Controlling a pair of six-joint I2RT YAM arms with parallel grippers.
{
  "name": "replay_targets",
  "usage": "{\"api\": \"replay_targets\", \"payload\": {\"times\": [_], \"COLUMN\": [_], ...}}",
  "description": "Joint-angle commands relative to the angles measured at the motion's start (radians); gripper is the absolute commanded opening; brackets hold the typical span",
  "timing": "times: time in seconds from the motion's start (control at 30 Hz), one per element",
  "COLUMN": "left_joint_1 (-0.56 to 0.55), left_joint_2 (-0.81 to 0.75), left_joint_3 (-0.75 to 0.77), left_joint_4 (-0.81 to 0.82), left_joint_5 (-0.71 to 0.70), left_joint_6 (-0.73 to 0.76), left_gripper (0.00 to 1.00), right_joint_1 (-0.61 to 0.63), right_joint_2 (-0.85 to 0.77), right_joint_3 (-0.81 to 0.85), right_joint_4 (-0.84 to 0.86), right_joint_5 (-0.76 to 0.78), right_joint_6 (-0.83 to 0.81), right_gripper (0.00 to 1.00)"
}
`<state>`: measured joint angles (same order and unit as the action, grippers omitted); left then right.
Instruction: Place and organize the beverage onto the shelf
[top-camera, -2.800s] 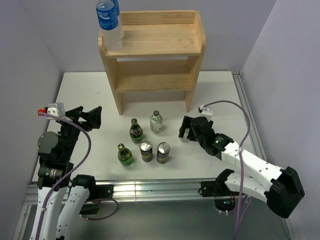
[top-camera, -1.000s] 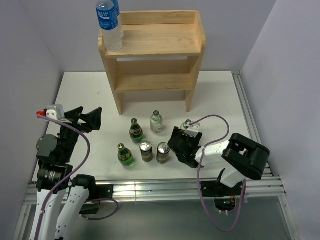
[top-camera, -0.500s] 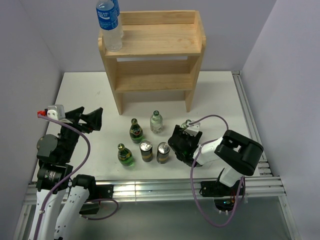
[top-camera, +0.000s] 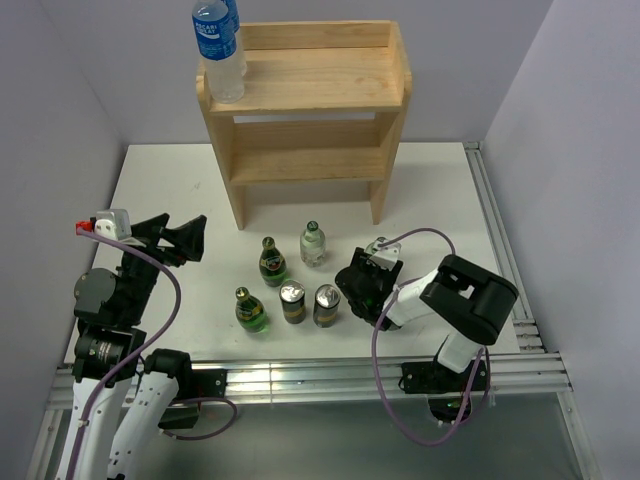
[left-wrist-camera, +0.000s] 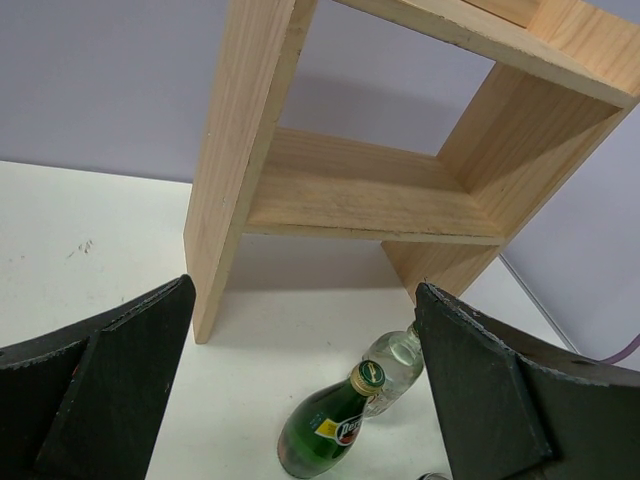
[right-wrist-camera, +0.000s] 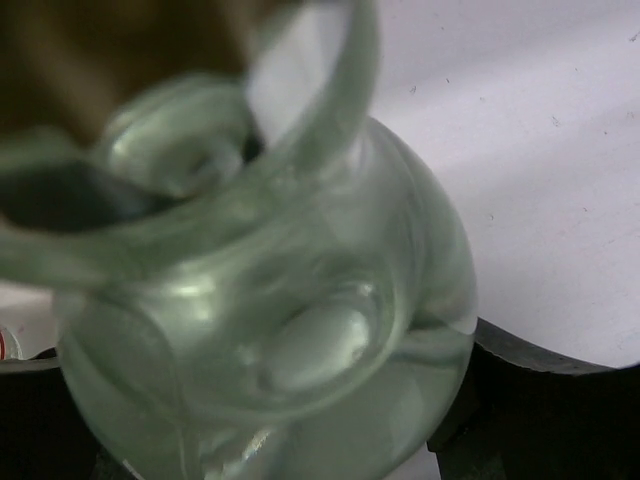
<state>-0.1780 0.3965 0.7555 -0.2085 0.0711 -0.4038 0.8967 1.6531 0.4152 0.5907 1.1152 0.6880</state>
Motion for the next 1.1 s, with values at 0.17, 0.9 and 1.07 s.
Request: {"api": "replay_targets", "payload": {"times": [0.17, 0.9, 1.07], "left_joint_1": [-0.005, -0.003, -0.002], "left_joint_2": [0.005, -0.001, -0.007], "left_joint_3": [-0.002, 0.004, 0.004], "left_joint_4": [0.017, 0.012, 0.012], "left_joint_5": [-0.011, -0.034, -0.039], "left_joint_6": [0.023, 0.026, 0.028], "left_gripper": [0.99, 0.99, 0.99], "right_joint_1": [-0.008, 0.082, 0.082], "right_joint_2": [-0.027, -0.625, -0.664], "right_joint_3": [0.033, 0.385, 0.614], "right_joint_4": [-0.028, -0.670, -0.677], "right_joint_5": [0.020, 0.008, -0.070], "right_joint_6": [0.039, -0.114, -0.321], "right_gripper": [0.12, 0.00, 0.00]}}
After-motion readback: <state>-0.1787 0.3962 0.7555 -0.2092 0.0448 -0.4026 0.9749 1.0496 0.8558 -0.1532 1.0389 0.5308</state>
